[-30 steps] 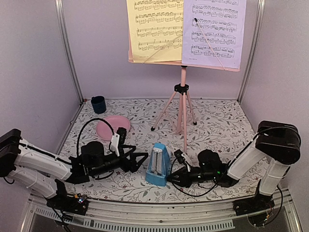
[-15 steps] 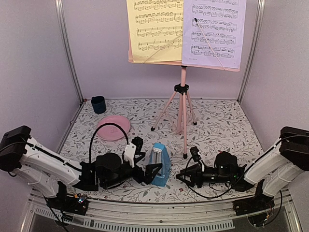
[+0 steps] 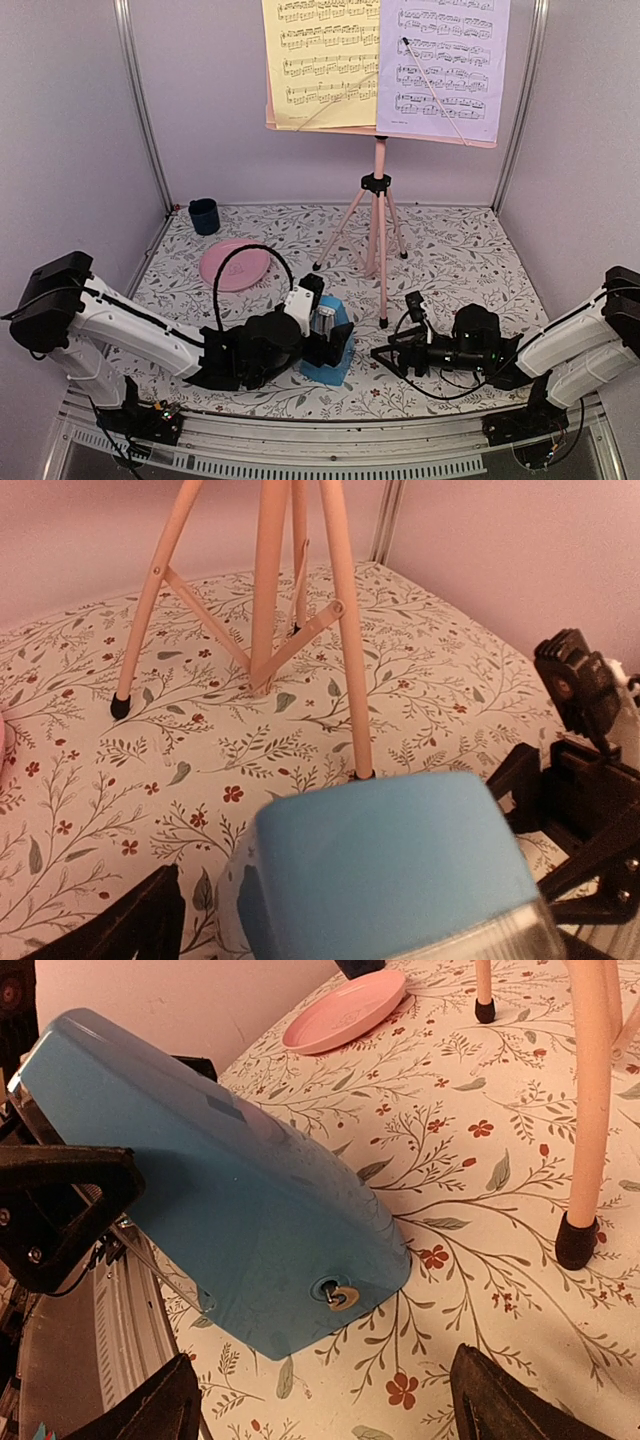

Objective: Set up the instrument practice props

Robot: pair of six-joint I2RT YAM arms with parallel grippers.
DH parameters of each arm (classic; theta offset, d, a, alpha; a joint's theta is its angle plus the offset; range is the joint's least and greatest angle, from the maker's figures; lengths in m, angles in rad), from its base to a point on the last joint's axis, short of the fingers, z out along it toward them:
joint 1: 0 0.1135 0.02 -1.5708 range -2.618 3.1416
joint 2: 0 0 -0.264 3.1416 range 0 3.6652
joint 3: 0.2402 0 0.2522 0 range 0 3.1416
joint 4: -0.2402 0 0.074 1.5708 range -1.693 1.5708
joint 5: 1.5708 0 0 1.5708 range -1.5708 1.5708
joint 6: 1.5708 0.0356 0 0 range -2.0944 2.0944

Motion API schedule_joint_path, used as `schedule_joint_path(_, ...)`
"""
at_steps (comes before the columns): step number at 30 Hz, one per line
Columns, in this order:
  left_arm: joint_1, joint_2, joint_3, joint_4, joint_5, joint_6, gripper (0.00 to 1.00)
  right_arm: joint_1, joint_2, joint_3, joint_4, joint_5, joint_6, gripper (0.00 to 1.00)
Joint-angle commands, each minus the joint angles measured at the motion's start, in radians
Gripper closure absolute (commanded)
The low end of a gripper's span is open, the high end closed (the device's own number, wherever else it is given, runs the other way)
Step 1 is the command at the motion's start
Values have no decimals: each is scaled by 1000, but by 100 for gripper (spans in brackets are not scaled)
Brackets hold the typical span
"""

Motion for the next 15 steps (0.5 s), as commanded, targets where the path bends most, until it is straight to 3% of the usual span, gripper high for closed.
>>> schedule_joint_path(1,-15,43,58,-107,-64,-42,9,-13,26,22,-20,14,-21,12)
schedule_joint_path(9,-14,94,138,-272,-112,-128,22,-15,92,53,11,-9,-21,14)
schedule_joint_path(15,-14,36,76,-174,-112,-84,44,-20,136,53,70,-55,-27,19)
